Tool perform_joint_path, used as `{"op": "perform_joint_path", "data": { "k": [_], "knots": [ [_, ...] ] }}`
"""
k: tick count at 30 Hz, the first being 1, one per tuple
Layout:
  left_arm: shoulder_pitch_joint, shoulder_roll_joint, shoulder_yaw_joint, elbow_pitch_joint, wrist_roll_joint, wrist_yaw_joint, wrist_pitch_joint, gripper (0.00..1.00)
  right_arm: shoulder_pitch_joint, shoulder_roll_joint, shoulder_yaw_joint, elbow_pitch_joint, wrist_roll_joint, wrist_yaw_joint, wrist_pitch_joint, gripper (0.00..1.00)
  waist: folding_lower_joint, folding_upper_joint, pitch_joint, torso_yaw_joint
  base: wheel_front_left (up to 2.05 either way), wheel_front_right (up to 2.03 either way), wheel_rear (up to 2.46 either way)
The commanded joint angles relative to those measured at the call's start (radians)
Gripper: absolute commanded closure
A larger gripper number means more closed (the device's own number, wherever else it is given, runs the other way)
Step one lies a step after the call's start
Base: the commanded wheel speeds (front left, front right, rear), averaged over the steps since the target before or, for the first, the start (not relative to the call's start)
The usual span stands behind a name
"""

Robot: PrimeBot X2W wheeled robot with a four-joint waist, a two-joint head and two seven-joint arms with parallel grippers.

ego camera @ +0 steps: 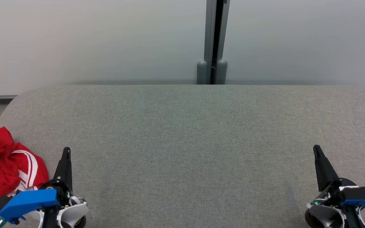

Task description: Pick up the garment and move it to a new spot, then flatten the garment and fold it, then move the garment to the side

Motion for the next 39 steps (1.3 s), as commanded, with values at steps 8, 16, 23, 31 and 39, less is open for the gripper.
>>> {"op": "perform_joint_path", "data": {
  "k": [8,16,23,31,39],
  "knots": [
    [-0.009,-0.002,0.001,-0.005,-0.002,-0.009,0.003,1.00,-0.008,-0.004,-0.002,-0.003,0.003,0.000,0.005,1.00,0.0000,0.0000,0.000,0.000,0.00,0.00,0.00],
    [-0.009,-0.002,0.001,-0.005,-0.002,-0.009,0.003,1.00,-0.008,-0.004,-0.002,-0.003,0.003,0.000,0.005,1.00,0.0000,0.0000,0.000,0.000,0.00,0.00,0.00],
    [-0.009,-0.002,0.001,-0.005,-0.002,-0.009,0.003,1.00,-0.008,-0.004,-0.002,-0.003,0.003,0.000,0.005,1.00,0.0000,0.0000,0.000,0.000,0.00,0.00,0.00],
    [-0.009,-0.002,0.001,-0.005,-0.002,-0.009,0.003,1.00,-0.008,-0.004,-0.002,-0.003,0.003,0.000,0.005,1.00,0.0000,0.0000,0.000,0.000,0.00,0.00,0.00],
    [-0.009,-0.002,0.001,-0.005,-0.002,-0.009,0.003,1.00,-0.008,-0.004,-0.002,-0.003,0.003,0.000,0.005,1.00,0.0000,0.0000,0.000,0.000,0.00,0.00,0.00]
  ]
}}
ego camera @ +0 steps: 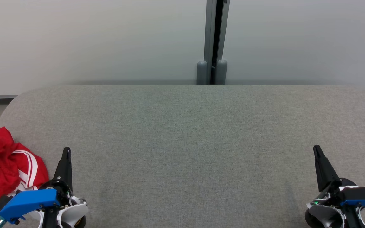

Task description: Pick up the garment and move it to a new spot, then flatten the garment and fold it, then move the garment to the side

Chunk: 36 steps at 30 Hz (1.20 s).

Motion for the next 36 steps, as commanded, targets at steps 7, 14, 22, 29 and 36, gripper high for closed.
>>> {"op": "perform_joint_path", "data": {
  "k": [7,14,22,29,36],
  "knots": [
    [-0.009,-0.002,0.001,-0.005,-0.002,-0.009,0.003,1.00,-0.008,-0.004,-0.002,-0.003,0.003,0.000,0.005,1.00,0.0000,0.0000,0.000,0.000,0.00,0.00,0.00],
    [-0.009,-0.002,0.001,-0.005,-0.002,-0.009,0.003,1.00,-0.008,-0.004,-0.002,-0.003,0.003,0.000,0.005,1.00,0.0000,0.0000,0.000,0.000,0.00,0.00,0.00],
    [0.024,-0.003,-0.001,0.025,0.001,0.002,-0.003,0.00,0.015,0.005,0.003,0.025,-0.001,-0.001,-0.002,0.00,0.0000,0.0000,0.000,0.000,0.00,0.00,0.00],
    [0.016,0.005,-0.020,0.032,0.044,0.001,-0.035,0.00,0.010,-0.008,0.027,0.015,-0.040,-0.001,-0.032,0.00,0.0000,0.0000,0.001,0.000,0.00,0.00,0.00],
    [0.010,0.015,-0.037,0.035,0.178,0.001,-0.069,0.00,0.002,-0.023,0.052,0.016,-0.138,-0.001,-0.068,0.00,0.0000,0.0000,0.001,0.001,0.00,0.00,0.00]
  ]
}}
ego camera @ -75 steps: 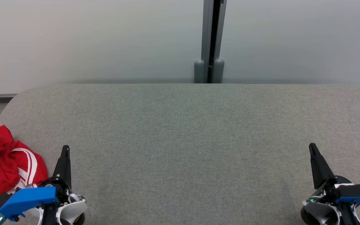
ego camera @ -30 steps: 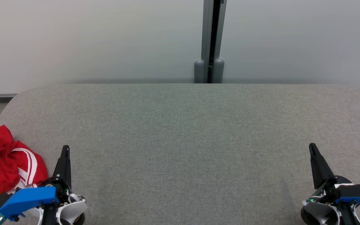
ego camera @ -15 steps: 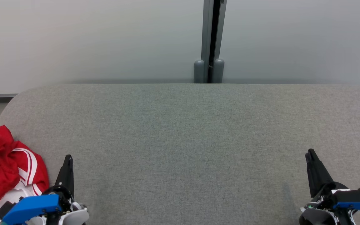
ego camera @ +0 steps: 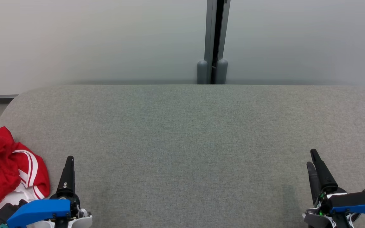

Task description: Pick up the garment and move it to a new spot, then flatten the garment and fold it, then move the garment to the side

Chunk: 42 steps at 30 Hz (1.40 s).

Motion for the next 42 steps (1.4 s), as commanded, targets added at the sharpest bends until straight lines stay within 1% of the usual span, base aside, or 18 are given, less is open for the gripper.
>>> {"op": "perform_joint_path", "data": {
  "k": [1,13,23,28,36,42],
  "knots": [
    [-0.031,0.011,-0.007,-0.011,0.034,-0.002,-0.008,0.00,-0.025,-0.012,0.005,-0.018,-0.028,0.001,-0.009,0.00,0.0000,0.0000,0.000,0.000,0.00,0.00,0.00],
    [-0.042,0.019,-0.036,0.018,0.277,-0.003,-0.060,0.00,-0.039,-0.001,0.007,0.001,-0.255,0.001,-0.060,0.00,0.0000,0.0000,0.002,0.002,0.00,0.00,0.00],
    [-0.063,0.028,-0.054,0.044,0.443,-0.004,-0.098,0.00,-0.076,-0.005,0.036,0.042,-0.409,0.001,-0.099,0.00,0.0000,0.0000,0.006,0.003,0.00,0.00,0.00],
    [-0.072,0.031,-0.065,0.062,0.531,-0.004,-0.116,0.00,-0.091,-0.006,0.034,0.054,-0.505,0.002,-0.116,0.00,0.0000,0.0000,0.006,0.004,0.00,0.00,0.00],
    [-0.058,0.031,-0.077,0.080,0.656,-0.005,-0.142,0.00,-0.076,0.003,0.043,0.057,-0.640,0.002,-0.143,0.00,0.0000,0.0000,0.004,0.004,0.00,0.00,0.00],
    [-0.042,0.025,-0.079,0.095,0.745,0.005,-0.160,0.00,-0.062,0.007,0.056,0.073,-0.739,0.002,-0.161,0.00,0.0000,0.0000,0.003,0.002,0.00,0.00,0.00]
  ]
}}
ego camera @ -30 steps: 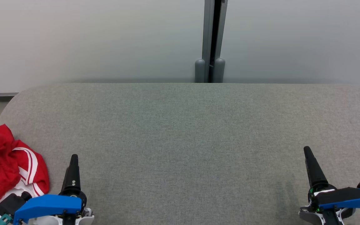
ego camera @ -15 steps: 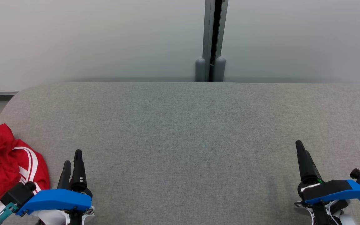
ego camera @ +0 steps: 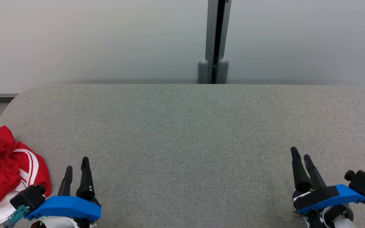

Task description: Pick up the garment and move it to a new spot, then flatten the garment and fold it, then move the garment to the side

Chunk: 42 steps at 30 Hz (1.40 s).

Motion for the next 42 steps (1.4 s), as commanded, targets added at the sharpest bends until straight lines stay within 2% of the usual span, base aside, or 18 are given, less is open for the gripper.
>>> {"op": "perform_joint_path", "data": {
  "k": [1,13,27,42],
  "knots": [
    [-0.005,0.002,-0.004,-0.003,0.032,0.004,-0.010,0.00,-0.004,-0.001,0.001,-0.001,-0.037,0.002,-0.011,0.00,0.0000,0.0000,0.000,0.000,0.00,0.00,0.00],
    [0.004,0.005,-0.023,0.020,0.196,0.010,-0.044,0.00,0.002,0.002,-0.005,0.030,-0.217,0.002,-0.045,0.00,0.0000,0.0000,-0.004,0.000,0.00,0.00,0.00],
    [0.011,0.006,-0.047,0.011,0.361,0.043,-0.079,0.00,0.002,0.003,-0.007,0.017,-0.363,0.002,-0.080,0.00,0.0000,0.0000,-0.003,-0.002,0.00,0.00,0.00],
    [0.002,0.001,-0.046,0.043,0.480,0.078,-0.113,0.00,0.009,0.002,-0.014,0.003,-0.499,0.002,-0.113,0.00,0.0000,0.0000,0.000,-0.003,0.00,0.00,0.00]
  ]
}}
